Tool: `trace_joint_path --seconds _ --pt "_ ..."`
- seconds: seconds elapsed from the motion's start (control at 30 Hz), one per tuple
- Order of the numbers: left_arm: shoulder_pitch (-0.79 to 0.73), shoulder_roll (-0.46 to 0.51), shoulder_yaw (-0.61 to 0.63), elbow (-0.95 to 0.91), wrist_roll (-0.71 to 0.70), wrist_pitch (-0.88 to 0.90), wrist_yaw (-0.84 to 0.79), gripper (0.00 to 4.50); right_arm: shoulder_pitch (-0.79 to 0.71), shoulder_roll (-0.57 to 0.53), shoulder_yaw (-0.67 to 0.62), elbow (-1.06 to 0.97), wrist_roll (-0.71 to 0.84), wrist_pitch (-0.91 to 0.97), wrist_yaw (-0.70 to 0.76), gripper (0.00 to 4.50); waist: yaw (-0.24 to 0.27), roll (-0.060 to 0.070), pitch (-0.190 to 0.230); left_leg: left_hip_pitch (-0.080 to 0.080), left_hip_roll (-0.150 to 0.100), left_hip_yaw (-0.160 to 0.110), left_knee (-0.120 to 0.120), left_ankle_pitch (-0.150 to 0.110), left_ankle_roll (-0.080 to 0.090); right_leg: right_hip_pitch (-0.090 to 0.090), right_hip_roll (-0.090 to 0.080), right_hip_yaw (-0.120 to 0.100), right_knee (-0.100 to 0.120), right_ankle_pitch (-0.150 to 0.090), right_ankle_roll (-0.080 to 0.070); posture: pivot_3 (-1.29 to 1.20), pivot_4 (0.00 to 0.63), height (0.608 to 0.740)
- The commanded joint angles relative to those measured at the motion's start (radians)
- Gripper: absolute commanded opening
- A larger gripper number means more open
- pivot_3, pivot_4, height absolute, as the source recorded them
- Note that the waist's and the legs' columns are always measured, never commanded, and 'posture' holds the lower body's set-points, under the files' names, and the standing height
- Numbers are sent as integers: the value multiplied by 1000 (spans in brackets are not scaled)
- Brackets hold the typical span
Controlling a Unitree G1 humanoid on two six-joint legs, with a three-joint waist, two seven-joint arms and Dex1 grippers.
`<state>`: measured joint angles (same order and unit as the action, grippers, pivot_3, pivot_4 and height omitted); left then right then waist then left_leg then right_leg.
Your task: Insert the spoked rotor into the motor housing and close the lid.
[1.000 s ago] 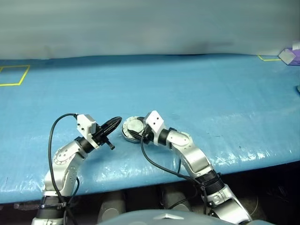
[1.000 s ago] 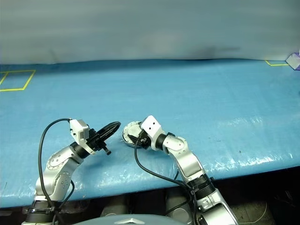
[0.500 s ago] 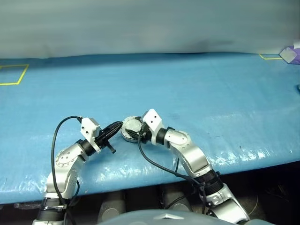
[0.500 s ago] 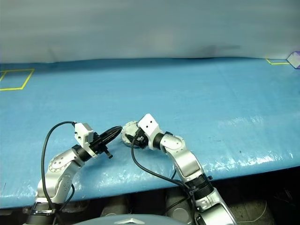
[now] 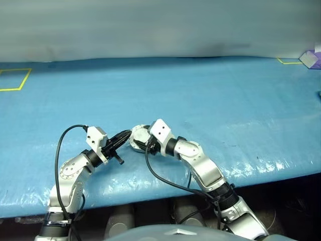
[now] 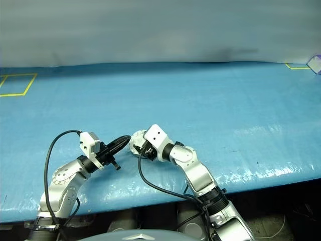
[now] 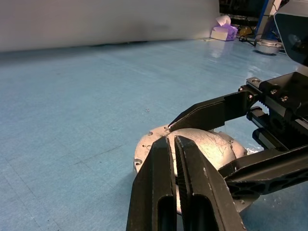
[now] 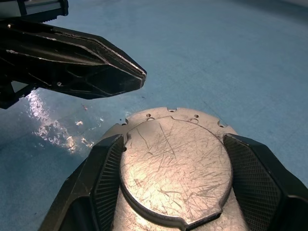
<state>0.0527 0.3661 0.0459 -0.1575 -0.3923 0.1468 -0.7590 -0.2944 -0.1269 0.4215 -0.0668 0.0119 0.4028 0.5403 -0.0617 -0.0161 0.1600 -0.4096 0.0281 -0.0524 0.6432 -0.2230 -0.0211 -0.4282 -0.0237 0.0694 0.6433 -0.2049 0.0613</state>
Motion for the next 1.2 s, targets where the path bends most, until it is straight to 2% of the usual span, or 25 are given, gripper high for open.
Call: trace_joint_path --seconds 0.03,0.37,0.57,0.87,1.07,1.2 --pt "-5 5 -1 -5 7 -17 3 155 -3 3 -12 2 14 12 7 3022 0 0 0 0 0 0 0 0 0 0 0 0 0 0 0 0 150 740" --pt "-20 -7 -8 4 4 -18 10 155 11 12 -3 106 -5 -25 -9 3022 -3 0 0 2 0 0 1 0 0 2 0 0 1 0 0 0 150 740" --pt "-24 -10 -13 7 0 -15 14 155 19 0 10 166 -35 -71 -14 3022 -6 0 0 15 1 0 1 0 0 13 0 0 0 0 0 0 150 740" --pt "-25 -5 -9 8 1 -12 20 155 1 -46 36 191 -84 -130 -7 3022 -6 0 -1 16 1 1 0 0 0 13 -1 0 0 0 0 0 150 740" --pt "-24 -4 -10 7 1 -12 20 155 -17 -61 18 184 -67 -111 1 3022 -4 0 -1 16 1 0 1 0 0 13 -1 0 0 0 0 0 150 740" --pt "-25 -5 -11 8 0 -10 19 155 -23 -43 -21 163 -2 -63 25 3022 -1 0 0 15 0 0 2 0 0 12 -1 0 -1 0 0 0 150 740"
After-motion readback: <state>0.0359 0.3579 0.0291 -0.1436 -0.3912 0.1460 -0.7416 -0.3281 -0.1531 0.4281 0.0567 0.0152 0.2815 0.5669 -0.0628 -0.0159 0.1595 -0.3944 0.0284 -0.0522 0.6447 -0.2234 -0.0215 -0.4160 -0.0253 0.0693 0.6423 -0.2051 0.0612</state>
